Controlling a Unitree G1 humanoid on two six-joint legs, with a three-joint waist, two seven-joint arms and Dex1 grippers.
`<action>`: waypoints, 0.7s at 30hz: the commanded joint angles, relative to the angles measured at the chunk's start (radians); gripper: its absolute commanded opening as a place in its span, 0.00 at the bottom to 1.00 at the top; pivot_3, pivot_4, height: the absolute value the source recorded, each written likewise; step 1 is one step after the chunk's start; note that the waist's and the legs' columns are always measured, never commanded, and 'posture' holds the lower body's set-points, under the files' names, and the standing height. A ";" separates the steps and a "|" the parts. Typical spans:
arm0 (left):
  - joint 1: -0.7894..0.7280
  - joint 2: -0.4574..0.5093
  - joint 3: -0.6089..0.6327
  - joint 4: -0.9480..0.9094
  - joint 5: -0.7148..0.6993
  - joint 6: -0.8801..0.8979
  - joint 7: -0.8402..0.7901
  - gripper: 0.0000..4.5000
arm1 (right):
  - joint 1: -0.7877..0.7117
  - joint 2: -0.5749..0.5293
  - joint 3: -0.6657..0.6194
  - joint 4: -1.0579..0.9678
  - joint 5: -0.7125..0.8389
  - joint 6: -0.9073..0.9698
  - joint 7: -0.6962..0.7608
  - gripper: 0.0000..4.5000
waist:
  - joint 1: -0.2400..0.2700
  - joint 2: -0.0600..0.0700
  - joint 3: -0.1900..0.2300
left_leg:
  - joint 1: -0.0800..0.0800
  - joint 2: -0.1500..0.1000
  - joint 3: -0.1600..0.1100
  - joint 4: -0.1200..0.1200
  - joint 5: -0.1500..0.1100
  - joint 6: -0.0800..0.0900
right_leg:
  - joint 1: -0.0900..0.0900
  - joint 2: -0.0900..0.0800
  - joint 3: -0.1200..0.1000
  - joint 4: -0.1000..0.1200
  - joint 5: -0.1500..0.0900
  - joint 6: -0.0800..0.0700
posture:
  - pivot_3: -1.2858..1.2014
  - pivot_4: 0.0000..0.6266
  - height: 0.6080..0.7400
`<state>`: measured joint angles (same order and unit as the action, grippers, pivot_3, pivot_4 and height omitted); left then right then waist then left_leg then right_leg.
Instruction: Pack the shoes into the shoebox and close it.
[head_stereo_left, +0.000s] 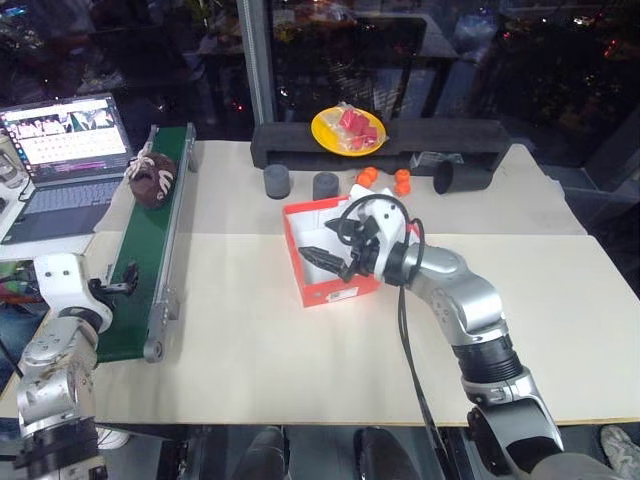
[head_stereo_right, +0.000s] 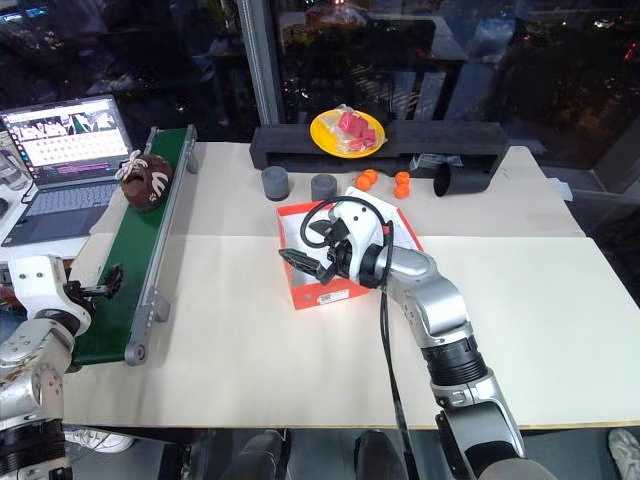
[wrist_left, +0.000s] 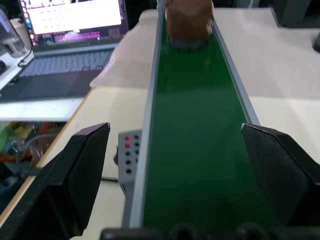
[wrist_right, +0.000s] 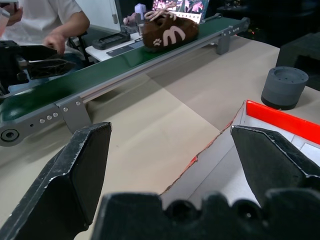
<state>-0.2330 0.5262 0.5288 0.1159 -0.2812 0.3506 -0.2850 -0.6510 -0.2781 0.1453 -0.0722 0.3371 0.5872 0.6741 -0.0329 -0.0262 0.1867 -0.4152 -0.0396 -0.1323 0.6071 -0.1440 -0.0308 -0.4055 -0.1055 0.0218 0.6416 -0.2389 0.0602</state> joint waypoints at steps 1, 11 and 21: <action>-0.077 0.049 -0.002 0.109 -0.002 -0.055 -0.026 1.00 | -0.003 -0.004 -0.031 -0.063 0.020 -0.009 -0.004 0.99 | -0.001 0.000 0.000 | 0.000 0.000 0.000 0.000 0.000 0.000 | 0.000 0.000 0.000 0.000 0.000 0.000 | 0.52 0.24 1.00; -0.247 0.086 -0.092 0.387 0.040 -0.163 -0.062 1.00 | 0.014 -0.024 -0.058 -0.113 0.019 0.007 -0.042 0.99 | -0.009 0.000 0.000 | 0.000 0.000 0.000 -0.001 0.000 -0.001 | -0.001 0.000 0.000 0.001 0.001 -0.001 | 0.52 0.24 1.00; -0.300 0.054 -0.097 0.539 0.007 -0.140 -0.086 0.83 | 0.031 -0.081 -0.086 -0.154 0.010 0.035 -0.071 1.00 | -0.010 0.000 0.000 | 0.000 0.000 0.000 -0.001 0.000 -0.001 | -0.001 0.000 0.000 0.001 0.001 -0.001 | 0.52 0.24 1.00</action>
<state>-0.5073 0.5818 0.4278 0.6517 -0.2478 0.2022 -0.3539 -0.6122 -0.3511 0.0963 -0.1707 0.3367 0.6189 0.6168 -0.0431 -0.0265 0.1866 -0.4151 -0.0391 -0.1320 0.6066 -0.1443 -0.0316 -0.4065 -0.1051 0.0217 0.6434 -0.2384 0.0598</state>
